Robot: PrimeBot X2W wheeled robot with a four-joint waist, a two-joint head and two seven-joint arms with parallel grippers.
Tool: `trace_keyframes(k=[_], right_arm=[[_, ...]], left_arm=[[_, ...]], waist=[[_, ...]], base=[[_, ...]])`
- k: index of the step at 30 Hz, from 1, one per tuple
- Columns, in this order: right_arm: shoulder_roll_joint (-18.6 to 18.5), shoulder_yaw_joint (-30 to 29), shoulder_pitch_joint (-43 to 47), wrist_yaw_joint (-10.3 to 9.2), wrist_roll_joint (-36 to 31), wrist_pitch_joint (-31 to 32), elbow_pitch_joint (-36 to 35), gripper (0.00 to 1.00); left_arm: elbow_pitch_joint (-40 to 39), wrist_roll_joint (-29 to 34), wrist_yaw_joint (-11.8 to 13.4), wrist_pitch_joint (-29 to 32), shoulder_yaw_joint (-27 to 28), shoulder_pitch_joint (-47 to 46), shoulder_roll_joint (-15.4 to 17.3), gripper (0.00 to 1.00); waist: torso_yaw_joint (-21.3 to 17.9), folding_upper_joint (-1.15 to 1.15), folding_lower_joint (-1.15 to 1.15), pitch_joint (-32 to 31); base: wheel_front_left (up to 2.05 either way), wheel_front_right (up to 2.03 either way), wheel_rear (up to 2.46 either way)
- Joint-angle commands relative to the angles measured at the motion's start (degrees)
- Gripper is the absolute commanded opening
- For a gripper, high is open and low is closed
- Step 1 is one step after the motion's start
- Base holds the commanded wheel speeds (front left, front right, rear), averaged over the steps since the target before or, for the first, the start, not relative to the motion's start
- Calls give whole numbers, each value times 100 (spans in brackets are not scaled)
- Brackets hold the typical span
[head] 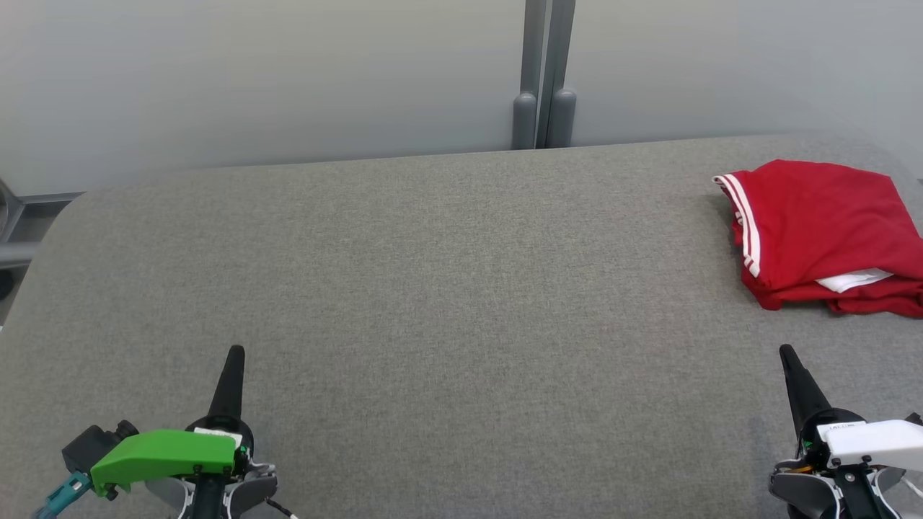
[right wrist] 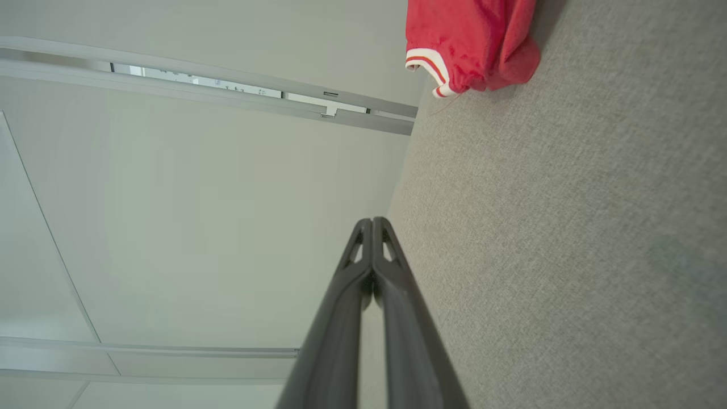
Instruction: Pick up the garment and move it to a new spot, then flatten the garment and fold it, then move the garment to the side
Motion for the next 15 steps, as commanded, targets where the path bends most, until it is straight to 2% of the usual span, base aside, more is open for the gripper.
trace_keyframes(k=[1, 15], right_arm=[[-35, -30, -63, 2, 104, 41, -62, 0], [-37, -115, -61, 2, 668, 154, -104, 0]], left_arm=[[-49, -131, -25, 30, 33, -133, -10, 0], [-69, -689, -67, 176, 76, -208, -43, 0]], waist=[[-2, 0, 0, 2], [-34, 0, 0, 29]], base=[[0, 0, 0], [0, 0, 0]])
